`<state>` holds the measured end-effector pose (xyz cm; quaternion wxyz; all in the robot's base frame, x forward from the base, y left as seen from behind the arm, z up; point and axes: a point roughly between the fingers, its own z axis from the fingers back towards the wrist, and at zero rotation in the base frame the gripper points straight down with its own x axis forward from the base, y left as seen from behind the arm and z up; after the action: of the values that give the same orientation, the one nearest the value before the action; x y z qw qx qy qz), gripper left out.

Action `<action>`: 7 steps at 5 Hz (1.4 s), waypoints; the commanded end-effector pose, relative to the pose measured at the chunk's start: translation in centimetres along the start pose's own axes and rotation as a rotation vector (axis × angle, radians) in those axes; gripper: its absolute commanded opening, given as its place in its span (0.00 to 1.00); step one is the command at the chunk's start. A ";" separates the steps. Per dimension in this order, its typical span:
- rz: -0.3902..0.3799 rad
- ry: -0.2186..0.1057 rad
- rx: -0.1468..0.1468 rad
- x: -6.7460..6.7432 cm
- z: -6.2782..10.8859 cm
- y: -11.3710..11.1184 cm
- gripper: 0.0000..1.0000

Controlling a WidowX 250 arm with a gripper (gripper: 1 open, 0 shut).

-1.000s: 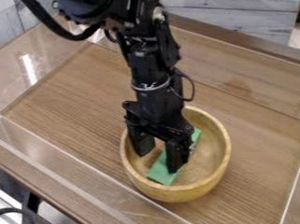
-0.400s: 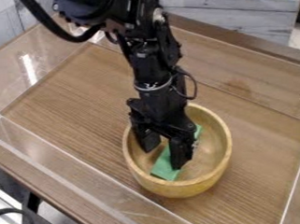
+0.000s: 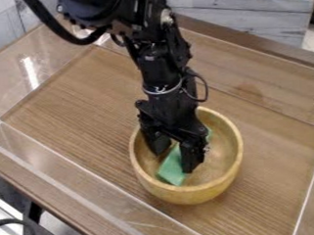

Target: Remove the green block from inside the brown bowl and put it on the table

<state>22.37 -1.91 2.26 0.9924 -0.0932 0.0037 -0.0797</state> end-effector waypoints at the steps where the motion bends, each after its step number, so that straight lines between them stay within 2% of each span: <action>1: -0.006 0.045 -0.008 -0.8 -1.5 0.4 0.00; 5: 0.062 0.202 -0.064 -4.0 0.8 -0.6 0.00; 7: 0.098 0.254 -0.097 -5.1 2.7 -1.1 0.00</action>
<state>17.32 -1.79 4.44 0.9808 -0.1296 0.1387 -0.0438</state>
